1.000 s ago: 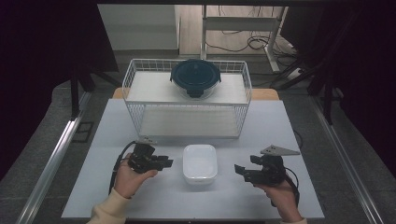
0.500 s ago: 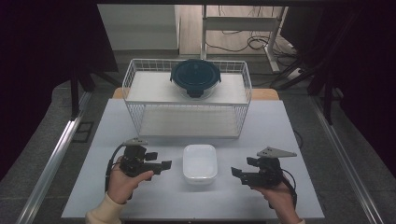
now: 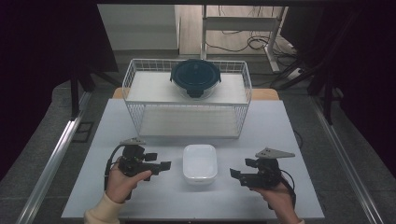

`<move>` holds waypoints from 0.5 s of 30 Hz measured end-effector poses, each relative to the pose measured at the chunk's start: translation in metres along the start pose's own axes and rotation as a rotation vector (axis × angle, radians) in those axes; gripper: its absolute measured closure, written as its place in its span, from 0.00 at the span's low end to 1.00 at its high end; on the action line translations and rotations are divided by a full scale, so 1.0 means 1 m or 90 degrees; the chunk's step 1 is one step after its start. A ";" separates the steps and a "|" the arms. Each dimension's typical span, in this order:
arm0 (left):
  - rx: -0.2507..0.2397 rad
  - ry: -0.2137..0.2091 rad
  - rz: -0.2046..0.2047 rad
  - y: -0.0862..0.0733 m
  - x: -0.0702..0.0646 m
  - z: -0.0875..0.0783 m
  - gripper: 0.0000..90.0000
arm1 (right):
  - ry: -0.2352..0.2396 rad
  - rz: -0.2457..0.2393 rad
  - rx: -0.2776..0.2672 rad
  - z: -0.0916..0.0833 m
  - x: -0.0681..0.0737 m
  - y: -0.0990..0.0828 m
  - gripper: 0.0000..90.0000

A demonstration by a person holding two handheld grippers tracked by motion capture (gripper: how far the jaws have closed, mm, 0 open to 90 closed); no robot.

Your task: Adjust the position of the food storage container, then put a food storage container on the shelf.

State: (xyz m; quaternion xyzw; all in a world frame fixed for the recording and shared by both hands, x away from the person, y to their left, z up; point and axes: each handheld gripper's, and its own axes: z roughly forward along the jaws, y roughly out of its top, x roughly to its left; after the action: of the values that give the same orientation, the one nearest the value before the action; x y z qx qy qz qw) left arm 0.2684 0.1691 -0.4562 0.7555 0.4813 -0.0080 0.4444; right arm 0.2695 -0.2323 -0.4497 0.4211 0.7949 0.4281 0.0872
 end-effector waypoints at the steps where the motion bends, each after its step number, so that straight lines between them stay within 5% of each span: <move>1: -0.001 0.004 -0.002 -0.001 0.001 0.001 0.24 | -0.002 -0.001 -0.001 0.000 -0.001 0.000 0.24; 15: -0.014 0.004 -0.035 0.001 0.010 0.011 0.30 | -0.020 0.015 0.006 0.004 0.004 0.005 0.26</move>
State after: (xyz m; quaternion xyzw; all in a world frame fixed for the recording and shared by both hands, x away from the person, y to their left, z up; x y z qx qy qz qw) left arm 0.2789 0.1690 -0.4668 0.7368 0.5033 -0.0126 0.4512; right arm 0.2720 -0.2259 -0.4471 0.4375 0.7904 0.4186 0.0923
